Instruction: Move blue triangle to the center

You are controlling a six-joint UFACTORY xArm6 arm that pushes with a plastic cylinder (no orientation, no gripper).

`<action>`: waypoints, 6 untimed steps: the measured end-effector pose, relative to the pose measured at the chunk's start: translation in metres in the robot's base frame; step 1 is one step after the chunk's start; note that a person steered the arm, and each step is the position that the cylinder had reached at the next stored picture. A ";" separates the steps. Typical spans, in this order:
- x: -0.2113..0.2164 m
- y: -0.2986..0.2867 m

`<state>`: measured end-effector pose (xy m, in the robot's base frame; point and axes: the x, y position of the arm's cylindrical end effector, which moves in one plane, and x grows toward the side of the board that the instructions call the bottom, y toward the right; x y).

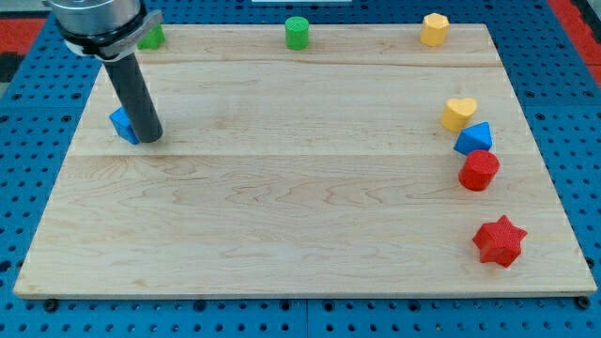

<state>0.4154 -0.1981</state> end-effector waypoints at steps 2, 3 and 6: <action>0.021 0.034; 0.021 0.090; -0.013 0.207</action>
<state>0.4025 0.0094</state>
